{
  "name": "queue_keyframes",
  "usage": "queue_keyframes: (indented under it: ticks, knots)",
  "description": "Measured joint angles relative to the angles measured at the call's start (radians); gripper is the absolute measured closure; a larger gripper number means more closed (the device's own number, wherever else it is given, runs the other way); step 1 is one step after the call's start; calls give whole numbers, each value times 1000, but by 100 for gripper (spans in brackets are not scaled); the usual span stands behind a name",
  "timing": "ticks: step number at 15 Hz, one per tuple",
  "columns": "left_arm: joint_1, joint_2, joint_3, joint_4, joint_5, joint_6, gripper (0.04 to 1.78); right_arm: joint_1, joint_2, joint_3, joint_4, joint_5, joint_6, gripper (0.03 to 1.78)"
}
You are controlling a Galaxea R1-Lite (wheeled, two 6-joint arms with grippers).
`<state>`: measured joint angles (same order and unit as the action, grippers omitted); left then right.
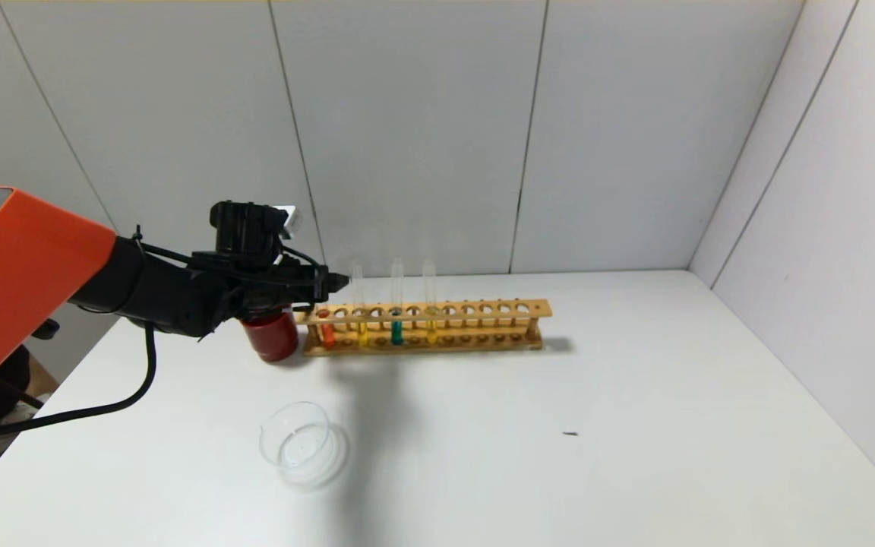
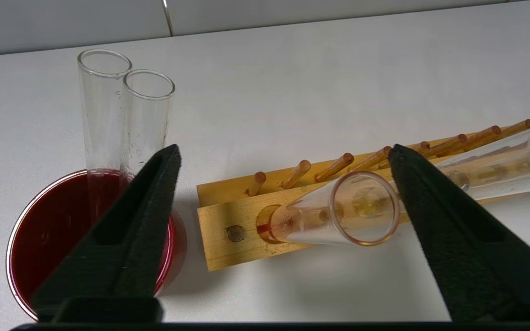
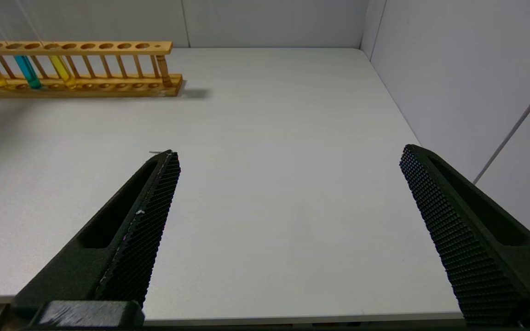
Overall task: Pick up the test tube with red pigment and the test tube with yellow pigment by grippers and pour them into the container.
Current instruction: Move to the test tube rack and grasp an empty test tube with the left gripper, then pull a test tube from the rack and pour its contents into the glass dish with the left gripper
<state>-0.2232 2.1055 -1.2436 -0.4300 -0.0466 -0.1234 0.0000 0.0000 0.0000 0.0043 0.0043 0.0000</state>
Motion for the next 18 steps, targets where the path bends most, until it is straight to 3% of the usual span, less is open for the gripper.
queue_keyframes:
  ticks: [2,6,8,18]
  knots:
    - [0,0,0,0,0,0,53,0,0,0,0,0,0,6]
    - [-3,4,5,-29,3,2,125,0,0,0,0,0,0,6]
    - [-4,5,8,-34,6,5,147,0,0,0,0,0,0,6]
    - [-8,-15,-11,-20,45,15,147,0,0,0,0,0,0,6]
